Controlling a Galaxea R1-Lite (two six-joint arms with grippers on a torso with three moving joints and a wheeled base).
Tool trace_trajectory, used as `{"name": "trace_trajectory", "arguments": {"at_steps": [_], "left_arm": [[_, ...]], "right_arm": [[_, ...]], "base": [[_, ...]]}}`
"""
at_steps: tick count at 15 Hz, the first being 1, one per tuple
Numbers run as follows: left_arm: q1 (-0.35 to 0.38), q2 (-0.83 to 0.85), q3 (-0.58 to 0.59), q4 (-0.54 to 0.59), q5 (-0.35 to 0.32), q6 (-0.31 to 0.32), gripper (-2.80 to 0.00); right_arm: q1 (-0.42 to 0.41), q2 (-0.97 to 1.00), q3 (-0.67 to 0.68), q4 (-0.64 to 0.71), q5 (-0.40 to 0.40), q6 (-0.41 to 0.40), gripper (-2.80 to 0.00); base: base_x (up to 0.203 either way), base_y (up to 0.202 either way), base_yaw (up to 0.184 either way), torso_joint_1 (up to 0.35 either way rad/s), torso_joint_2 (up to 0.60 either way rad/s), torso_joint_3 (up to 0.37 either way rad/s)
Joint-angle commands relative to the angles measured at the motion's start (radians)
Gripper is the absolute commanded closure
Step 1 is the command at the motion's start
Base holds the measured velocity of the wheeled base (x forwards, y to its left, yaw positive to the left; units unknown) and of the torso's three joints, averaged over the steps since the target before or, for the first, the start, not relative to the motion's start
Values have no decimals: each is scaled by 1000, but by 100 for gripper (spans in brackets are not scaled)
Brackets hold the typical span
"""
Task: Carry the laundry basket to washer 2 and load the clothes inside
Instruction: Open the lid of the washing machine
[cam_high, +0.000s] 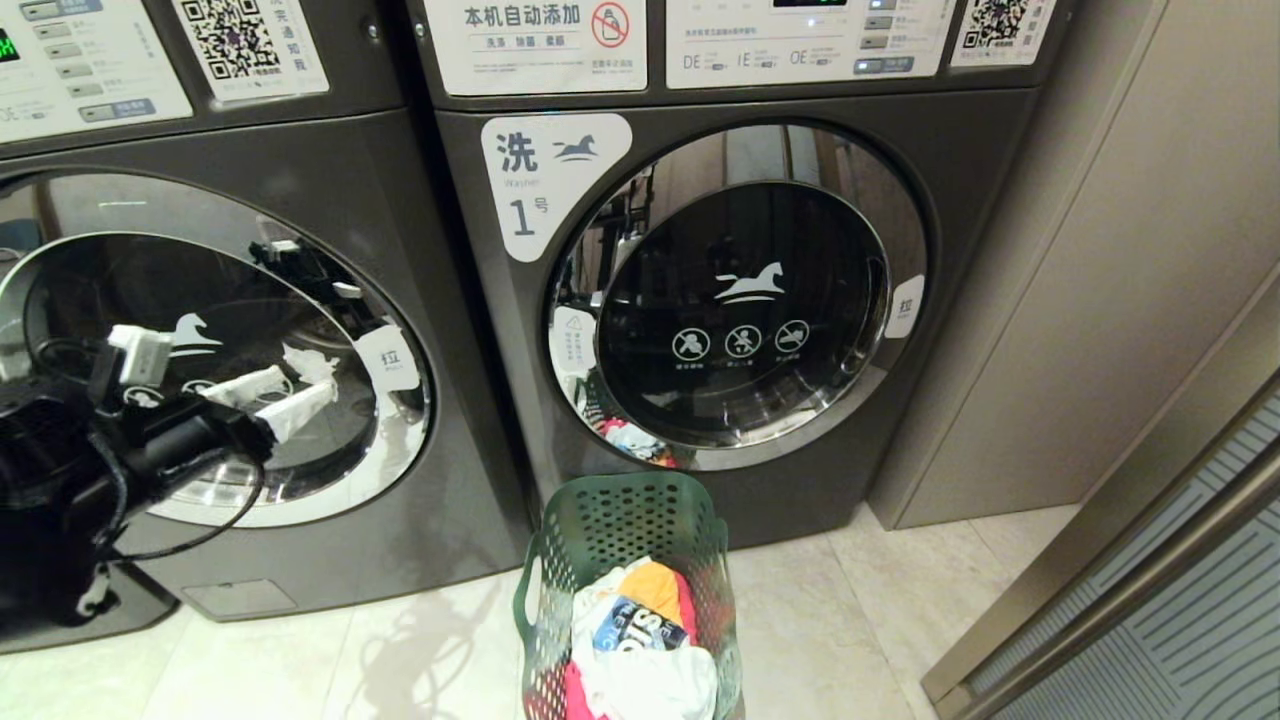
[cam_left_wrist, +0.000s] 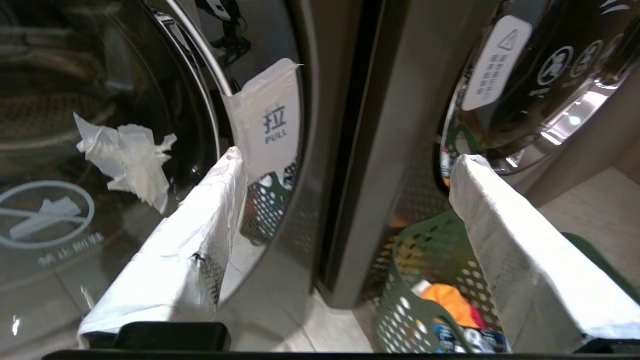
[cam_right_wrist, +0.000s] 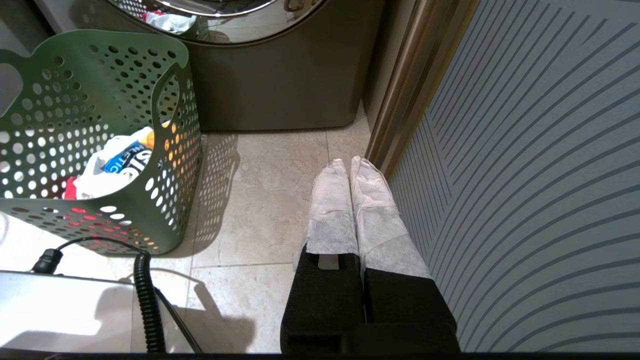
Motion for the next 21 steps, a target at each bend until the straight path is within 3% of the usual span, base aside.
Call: {"name": "trace_trajectory", "arguments": {"at_steps": [1,9,13,21], "left_arm": [[-6,121,-57,-40,-5,2,-280],[-74,287,-257,-41,12,38,-280],[-83,326,-317,-37,49,42,-280],[-97,403,-463,-11,50,38,-280]], "right_arm": [[0,1,0,0,0,-1,0],[0,1,0,0,0,-1,0],[0,1,0,2,0,-1,0],[0,1,0,2,0,-1,0]], "base": [[0,0,0,0,0,0],[0,0,0,0,0,0],[0,0,0,0,0,0],[0,0,0,0,0,0]]}}
